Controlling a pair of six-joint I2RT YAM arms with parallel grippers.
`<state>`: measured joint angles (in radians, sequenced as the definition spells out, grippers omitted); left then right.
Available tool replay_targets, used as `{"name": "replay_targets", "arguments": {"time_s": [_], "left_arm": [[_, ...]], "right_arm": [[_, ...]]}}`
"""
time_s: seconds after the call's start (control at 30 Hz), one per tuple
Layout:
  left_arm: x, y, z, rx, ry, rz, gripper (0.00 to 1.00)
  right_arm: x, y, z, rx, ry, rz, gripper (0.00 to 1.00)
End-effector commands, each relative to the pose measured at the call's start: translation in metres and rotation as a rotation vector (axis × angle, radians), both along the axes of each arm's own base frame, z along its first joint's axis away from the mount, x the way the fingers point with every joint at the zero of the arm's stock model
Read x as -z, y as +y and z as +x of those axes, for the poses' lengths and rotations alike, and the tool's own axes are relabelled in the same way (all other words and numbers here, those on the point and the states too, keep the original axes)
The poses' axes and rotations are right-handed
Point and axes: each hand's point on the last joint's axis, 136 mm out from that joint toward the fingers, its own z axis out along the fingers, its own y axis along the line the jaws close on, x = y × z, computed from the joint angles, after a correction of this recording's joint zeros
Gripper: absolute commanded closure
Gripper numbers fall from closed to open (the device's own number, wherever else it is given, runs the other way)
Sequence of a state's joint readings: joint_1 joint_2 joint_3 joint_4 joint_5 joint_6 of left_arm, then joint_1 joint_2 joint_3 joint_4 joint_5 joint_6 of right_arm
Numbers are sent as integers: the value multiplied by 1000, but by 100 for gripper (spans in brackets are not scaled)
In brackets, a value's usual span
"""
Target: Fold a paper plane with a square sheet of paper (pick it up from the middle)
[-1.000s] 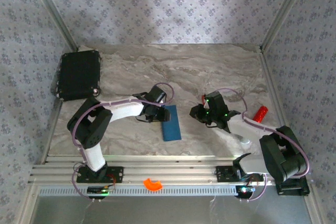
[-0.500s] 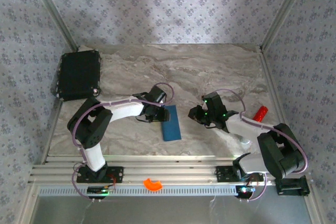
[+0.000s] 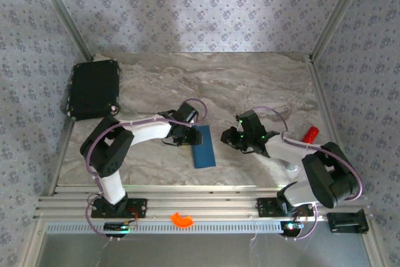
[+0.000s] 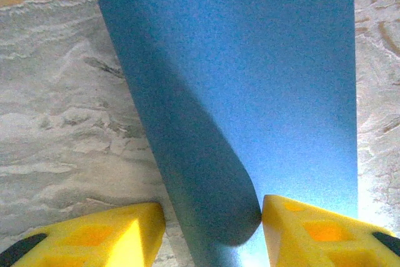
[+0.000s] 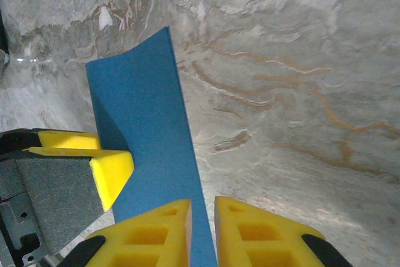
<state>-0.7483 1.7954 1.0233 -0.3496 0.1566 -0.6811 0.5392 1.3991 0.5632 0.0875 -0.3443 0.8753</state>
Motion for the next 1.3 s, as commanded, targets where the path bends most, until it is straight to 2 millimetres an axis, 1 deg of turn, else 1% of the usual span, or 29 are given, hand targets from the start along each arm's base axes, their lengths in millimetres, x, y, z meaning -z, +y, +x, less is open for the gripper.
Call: {"name": "replay_targets", "arguments": {"time_s": [0.0, 0.37, 0.47, 0.6, 0.9, 1.1, 1.27], "left_arm": [[55, 30, -22, -1, 95, 156, 50], [56, 29, -22, 6, 93, 157, 50], [56, 29, -22, 5, 91, 157, 49], [57, 30, -23, 1, 95, 159, 49], [58, 30, -23, 0, 99, 158, 49], [61, 31, -24, 2, 103, 163, 49], [62, 32, -25, 1, 106, 164, 49]], "right_arm": [[-9, 14, 5, -34, -19, 25, 81], [-9, 43, 6, -127, -12, 27, 81], [-6, 49, 5, -139, -2, 26, 81], [-4, 52, 4, -144, 2, 26, 81], [4, 65, -2, -198, 32, 51, 96], [13, 73, -3, -218, 57, 47, 98], [21, 74, -1, -220, 74, 36, 99]]}}
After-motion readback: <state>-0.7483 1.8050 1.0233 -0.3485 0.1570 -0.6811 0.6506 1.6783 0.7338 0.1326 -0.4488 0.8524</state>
